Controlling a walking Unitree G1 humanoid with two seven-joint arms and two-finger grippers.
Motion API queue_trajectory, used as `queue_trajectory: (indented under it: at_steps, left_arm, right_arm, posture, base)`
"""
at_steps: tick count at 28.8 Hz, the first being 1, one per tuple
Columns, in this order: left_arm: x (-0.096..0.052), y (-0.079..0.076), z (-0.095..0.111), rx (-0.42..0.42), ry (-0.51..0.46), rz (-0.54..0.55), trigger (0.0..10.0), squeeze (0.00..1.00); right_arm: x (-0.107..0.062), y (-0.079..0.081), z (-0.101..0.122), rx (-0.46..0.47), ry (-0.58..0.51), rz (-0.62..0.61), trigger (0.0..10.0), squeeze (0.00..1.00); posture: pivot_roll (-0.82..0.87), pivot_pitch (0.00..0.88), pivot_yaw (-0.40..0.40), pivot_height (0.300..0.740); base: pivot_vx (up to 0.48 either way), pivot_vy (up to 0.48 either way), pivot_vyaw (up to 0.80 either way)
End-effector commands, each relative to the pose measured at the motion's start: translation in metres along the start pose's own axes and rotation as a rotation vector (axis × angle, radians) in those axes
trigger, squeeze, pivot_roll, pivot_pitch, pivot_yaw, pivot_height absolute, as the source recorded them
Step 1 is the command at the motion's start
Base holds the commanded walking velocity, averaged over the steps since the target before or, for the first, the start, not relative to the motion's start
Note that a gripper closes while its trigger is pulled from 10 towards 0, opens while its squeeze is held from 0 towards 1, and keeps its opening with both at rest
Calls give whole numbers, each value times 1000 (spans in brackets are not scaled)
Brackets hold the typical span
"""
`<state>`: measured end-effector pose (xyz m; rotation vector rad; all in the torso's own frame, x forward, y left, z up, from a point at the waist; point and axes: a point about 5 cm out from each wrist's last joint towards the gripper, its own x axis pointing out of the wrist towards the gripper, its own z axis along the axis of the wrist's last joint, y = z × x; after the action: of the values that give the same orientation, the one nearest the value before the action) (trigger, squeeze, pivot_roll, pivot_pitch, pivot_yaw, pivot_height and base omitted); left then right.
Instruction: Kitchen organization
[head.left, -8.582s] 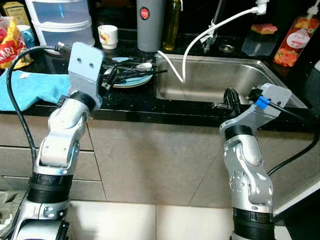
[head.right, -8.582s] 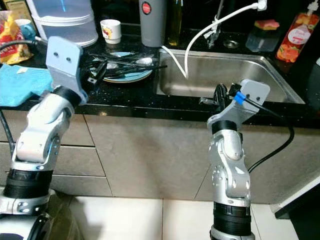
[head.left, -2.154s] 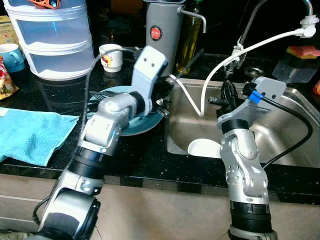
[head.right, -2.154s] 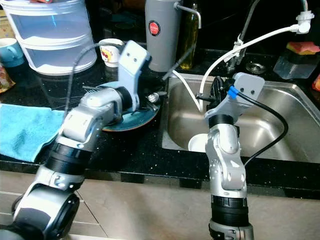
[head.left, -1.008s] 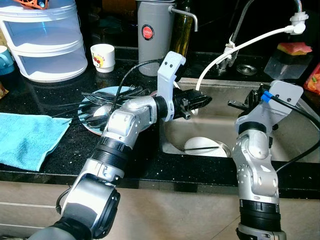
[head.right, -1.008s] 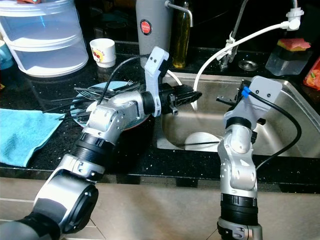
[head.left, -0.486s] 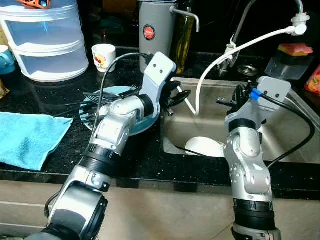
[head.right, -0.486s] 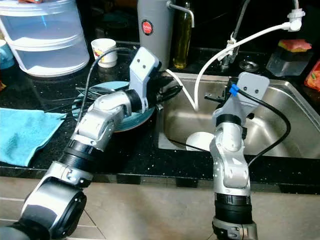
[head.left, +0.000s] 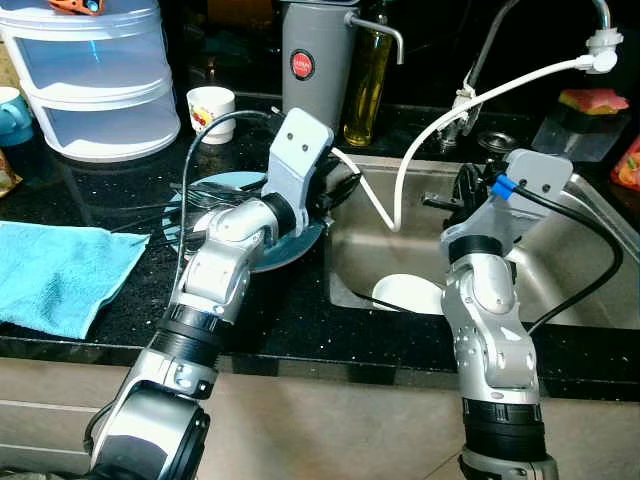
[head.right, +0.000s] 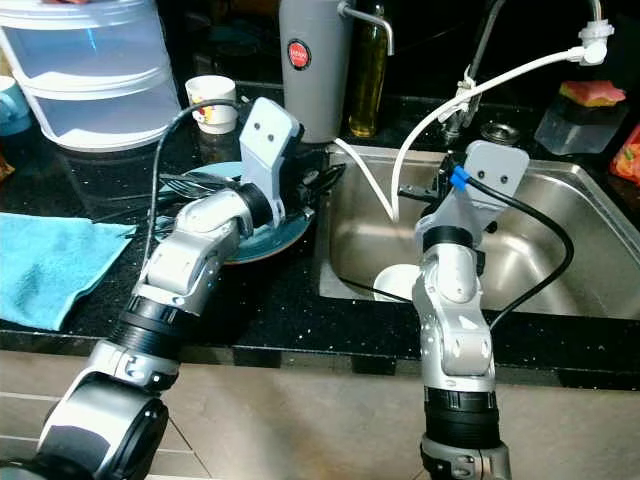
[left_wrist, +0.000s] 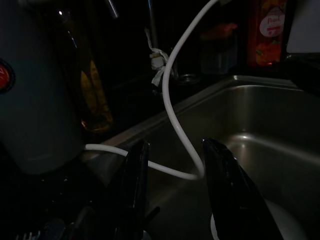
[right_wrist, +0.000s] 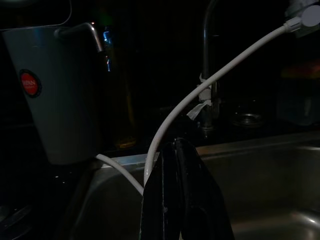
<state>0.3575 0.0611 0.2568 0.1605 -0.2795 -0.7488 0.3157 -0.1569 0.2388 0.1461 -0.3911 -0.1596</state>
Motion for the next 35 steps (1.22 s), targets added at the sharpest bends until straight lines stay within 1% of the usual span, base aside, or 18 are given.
queue_trajectory:
  at_steps: [1,6,9,11,13,14,16,17,20,21,23,24,28,29,30,31,33,35]
  left_arm:
    - [2,-1,0,14,2,-3,10000,0]
    - [1,5,4,25,-16,29,10000,0]
    - [-1,14,12,39,-39,63,10000,0]
    - [-4,26,23,82,-75,89,10000,0]
    - [-4,26,23,82,-75,89,10000,0]
    - [-5,30,28,115,-90,100,10000,0]
    - [-11,47,44,202,-120,161,10000,0]
    - [-11,47,44,202,-120,161,10000,0]
    - [-24,77,60,299,-129,299,10000,0]
    - [-24,77,60,299,-129,299,10000,0]
    - [-36,96,64,402,-99,387,10000,0]
    - [-36,96,64,402,-99,387,10000,0]
    - [-59,128,66,538,-8,539,10000,0]
    - [-59,128,66,538,-8,539,10000,0]
    - [-66,139,66,550,15,595,10000,0]
    - [-66,139,66,550,15,595,10000,0]
    - [-82,159,71,583,44,702,10000,0]
    - [-95,173,74,604,61,767,10000,0]
  right_arm:
    - [0,0,2,3,-4,-2,10000,0]
    - [0,1,2,8,-2,1,10000,0]
    - [1,2,2,8,-1,5,10000,0]
    - [2,2,3,7,-3,7,10000,0]
    - [2,2,3,7,-3,7,10000,0]
    - [2,1,3,6,-3,6,10000,0]
    - [3,0,4,4,-5,3,10000,0]
    - [3,0,4,4,-5,3,10000,0]
    - [3,-2,4,2,-6,-2,10000,0]
    - [3,-2,4,2,-6,-2,10000,0]
    - [3,-2,4,2,-6,-2,10000,0]
    - [3,-2,4,2,-6,-2,10000,0]
    - [3,-3,5,2,-9,-8,10000,0]
    - [3,-3,5,2,-9,-8,10000,0]
    - [3,-3,4,3,-9,-9,10000,0]
    - [3,-3,4,3,-9,-9,10000,0]
    - [3,-3,4,4,-7,-8,10000,0]
    - [3,-3,4,5,-7,-7,10000,0]
  posture:
    - [230,0,-62,740]
    - [233,0,-66,740]
    - [231,0,-71,740]
    - [228,0,-73,740]
    - [228,0,-73,740]
    - [228,0,-73,740]
    - [227,0,-73,740]
    - [227,0,-73,740]
    - [224,0,-80,740]
    - [224,0,-80,740]
    - [217,0,-75,740]
    - [217,0,-75,740]
    - [227,0,-73,740]
    - [227,0,-73,740]
    - [228,0,-73,740]
    - [228,0,-73,740]
    - [230,0,-75,740]
    - [230,0,-74,740]
  base:
    - [0,0,0]
    - [0,0,0]
    - [0,0,0]
    - [0,0,0]
    - [0,0,0]
    - [0,0,0]
    - [0,0,0]
    - [0,0,0]
    - [0,0,0]
    - [0,0,0]
    - [0,0,0]
    - [0,0,0]
    - [0,0,0]
    - [0,0,0]
    - [0,0,0]
    - [0,0,0]
    - [0,0,0]
    - [0,0,0]
